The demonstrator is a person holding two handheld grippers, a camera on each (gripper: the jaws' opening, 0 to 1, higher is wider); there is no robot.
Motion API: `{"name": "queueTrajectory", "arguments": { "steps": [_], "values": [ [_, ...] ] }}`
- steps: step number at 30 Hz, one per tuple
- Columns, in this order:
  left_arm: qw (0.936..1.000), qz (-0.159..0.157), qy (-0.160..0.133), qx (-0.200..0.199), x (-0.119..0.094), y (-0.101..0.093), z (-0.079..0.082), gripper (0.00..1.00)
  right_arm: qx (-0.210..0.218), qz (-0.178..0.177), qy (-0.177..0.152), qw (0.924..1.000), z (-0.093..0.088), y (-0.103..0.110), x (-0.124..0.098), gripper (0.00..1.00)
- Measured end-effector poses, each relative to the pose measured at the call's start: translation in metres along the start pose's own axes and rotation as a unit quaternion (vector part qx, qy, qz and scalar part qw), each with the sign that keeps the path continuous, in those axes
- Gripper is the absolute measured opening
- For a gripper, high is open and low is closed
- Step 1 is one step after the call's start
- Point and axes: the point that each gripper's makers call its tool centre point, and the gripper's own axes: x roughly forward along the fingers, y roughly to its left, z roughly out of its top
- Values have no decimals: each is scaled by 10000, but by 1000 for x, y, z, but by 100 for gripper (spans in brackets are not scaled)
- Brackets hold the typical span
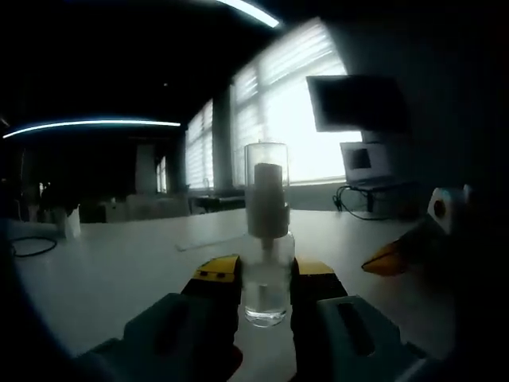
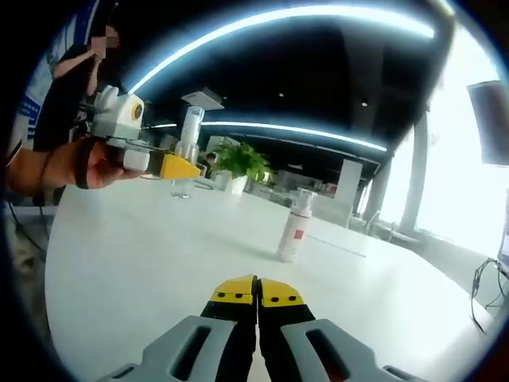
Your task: Clamp pump bottle remove cover press pump head put on cover
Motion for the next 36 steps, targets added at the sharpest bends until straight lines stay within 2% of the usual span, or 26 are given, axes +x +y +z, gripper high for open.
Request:
{"name": "queueTrajectory", "arguments": {
  "steps": [2,10,19,25,31,36],
  "values": [
    [10000,-40,17,37,-2,1,-2,16,-27,6,23,10000,-1,0,0,0],
    [9997,-210,71,103,-12,-20,-3,16,-44,3,49,10000,-1,1,0,0],
    [9987,-400,196,255,-21,-37,-15,16,-49,2,63,10000,-2,0,1,0],
    [9985,-506,174,109,-26,-43,-18,16,-62,7,66,10000,-2,1,1,0],
    [9972,-709,181,179,-27,-52,-24,15,-65,19,63,10000,-2,2,1,0],
    [9952,-955,199,89,-30,-61,-28,15,-57,24,56,10000,-2,1,1,0]
  ]
}}
